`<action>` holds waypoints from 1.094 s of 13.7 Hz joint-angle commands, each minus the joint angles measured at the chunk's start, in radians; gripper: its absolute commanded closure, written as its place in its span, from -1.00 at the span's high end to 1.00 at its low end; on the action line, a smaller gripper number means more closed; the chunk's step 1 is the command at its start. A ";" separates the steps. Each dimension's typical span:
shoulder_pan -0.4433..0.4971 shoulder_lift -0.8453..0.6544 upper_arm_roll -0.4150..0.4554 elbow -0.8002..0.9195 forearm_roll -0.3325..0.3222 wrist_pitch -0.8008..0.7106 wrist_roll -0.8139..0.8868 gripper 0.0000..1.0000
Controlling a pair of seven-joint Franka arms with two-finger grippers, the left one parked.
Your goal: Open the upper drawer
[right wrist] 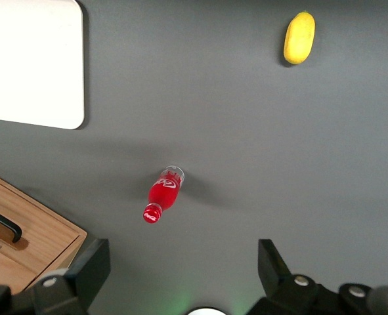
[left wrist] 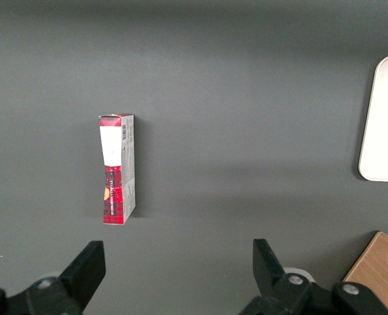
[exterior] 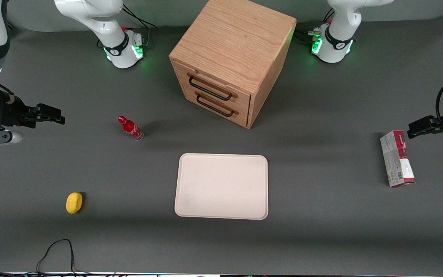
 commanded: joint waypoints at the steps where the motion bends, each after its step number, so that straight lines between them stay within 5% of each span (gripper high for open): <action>1: -0.010 0.017 0.006 0.041 0.023 -0.003 -0.016 1.00; 8: -0.006 0.034 0.007 0.085 0.032 -0.003 -0.013 1.00; 11: 0.014 0.037 0.011 0.091 0.109 -0.006 -0.024 1.00; 15: 0.155 0.067 0.017 0.091 0.117 -0.006 -0.045 1.00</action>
